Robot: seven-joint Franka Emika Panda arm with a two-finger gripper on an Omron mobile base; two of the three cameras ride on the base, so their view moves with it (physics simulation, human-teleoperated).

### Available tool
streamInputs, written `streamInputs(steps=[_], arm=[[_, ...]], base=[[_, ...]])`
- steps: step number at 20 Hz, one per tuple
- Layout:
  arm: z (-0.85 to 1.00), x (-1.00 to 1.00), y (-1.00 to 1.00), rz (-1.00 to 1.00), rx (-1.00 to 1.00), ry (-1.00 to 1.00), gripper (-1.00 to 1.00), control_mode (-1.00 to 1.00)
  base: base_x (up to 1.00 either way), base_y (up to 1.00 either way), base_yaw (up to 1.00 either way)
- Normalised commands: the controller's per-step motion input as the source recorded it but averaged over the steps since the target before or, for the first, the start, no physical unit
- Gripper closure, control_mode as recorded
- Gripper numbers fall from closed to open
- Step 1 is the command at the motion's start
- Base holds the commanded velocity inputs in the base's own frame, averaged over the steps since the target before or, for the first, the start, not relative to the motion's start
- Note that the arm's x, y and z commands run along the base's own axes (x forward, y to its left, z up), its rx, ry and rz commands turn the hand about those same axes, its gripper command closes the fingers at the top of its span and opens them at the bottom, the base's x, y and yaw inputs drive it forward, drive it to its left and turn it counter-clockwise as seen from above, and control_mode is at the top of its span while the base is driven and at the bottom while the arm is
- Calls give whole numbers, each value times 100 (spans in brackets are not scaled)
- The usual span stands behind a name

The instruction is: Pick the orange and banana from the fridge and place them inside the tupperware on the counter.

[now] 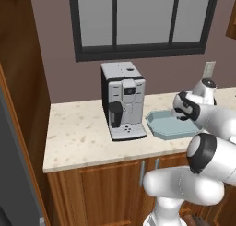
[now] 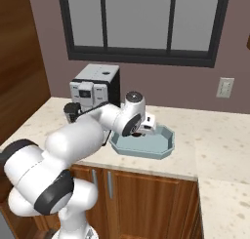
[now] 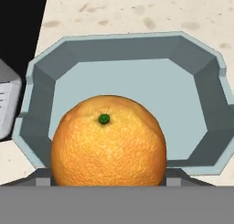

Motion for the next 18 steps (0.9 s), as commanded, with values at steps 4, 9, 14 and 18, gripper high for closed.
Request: streamInputs(steps=[4, 9, 14, 18], arm=[[-31, 42, -26, 0, 0, 0, 100, -100], [-30, 44, -31, 0, 0, 0, 100, -100], [-32, 47, -29, 1, 0, 0, 100, -100], [-38, 44, -12, 0, 0, 0, 100, -100]], base=[[0, 0, 0], [0, 0, 0], [0, 0, 0], [0, 0, 0]])
